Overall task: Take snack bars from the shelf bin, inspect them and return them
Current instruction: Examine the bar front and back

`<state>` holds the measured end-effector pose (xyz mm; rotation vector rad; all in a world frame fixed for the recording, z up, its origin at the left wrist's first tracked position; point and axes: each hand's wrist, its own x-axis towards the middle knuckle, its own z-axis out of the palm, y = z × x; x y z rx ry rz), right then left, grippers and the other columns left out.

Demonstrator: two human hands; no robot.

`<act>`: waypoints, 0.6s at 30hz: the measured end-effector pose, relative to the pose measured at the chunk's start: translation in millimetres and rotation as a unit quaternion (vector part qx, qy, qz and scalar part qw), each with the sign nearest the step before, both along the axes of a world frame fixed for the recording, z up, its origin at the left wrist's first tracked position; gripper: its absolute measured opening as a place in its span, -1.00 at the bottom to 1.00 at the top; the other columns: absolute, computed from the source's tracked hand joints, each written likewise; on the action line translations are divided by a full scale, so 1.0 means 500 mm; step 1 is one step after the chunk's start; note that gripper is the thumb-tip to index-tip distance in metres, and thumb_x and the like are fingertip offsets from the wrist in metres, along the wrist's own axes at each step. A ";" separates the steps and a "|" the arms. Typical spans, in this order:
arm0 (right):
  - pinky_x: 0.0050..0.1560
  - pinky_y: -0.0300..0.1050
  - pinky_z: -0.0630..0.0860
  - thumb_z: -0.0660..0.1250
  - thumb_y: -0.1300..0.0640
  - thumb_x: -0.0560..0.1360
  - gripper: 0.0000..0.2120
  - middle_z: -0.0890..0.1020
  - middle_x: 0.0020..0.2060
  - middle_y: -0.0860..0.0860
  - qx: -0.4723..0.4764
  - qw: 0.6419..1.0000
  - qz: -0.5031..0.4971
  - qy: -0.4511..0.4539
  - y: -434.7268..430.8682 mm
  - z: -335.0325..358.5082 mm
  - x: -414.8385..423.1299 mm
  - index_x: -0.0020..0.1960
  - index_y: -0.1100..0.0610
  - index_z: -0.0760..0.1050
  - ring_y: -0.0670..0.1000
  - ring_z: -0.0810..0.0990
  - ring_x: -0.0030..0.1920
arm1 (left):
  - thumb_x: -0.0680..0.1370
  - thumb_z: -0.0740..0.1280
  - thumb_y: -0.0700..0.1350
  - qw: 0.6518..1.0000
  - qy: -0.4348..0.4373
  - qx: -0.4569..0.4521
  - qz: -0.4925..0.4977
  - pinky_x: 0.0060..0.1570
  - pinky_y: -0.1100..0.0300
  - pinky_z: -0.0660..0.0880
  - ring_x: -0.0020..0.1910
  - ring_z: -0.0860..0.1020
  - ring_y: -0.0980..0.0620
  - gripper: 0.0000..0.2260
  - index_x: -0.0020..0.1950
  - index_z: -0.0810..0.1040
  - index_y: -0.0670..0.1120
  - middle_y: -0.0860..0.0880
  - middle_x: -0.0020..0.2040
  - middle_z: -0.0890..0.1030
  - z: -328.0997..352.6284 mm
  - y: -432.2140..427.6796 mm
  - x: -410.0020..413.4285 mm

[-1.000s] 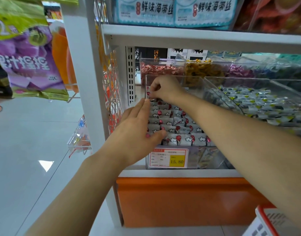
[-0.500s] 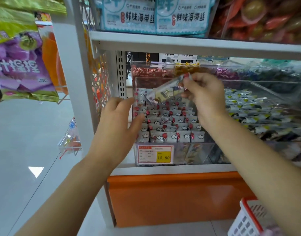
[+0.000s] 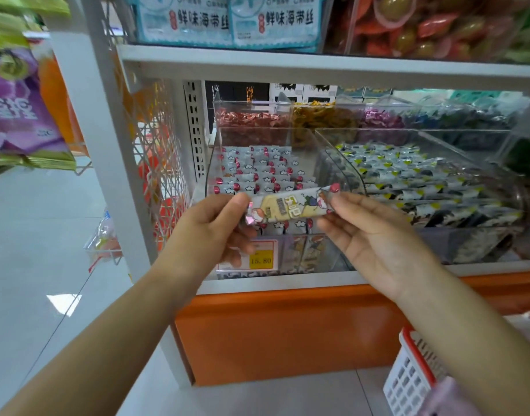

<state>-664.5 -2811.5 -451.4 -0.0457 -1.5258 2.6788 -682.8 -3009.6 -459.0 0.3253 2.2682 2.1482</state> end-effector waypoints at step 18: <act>-0.51 -0.31 0.48 0.22 0.38 0.49 -0.84 0.56 -0.50 0.05 -0.069 0.994 -0.040 -0.076 0.017 -0.007 -0.009 -0.21 0.22 0.50 -0.10 0.54 -0.51 | 0.47 0.23 -0.17 0.974 -0.090 0.172 -0.118 -0.62 0.41 0.35 -0.60 0.39 0.18 -0.87 -0.26 0.43 -0.17 -0.03 -0.48 0.52 0.014 0.009 0.003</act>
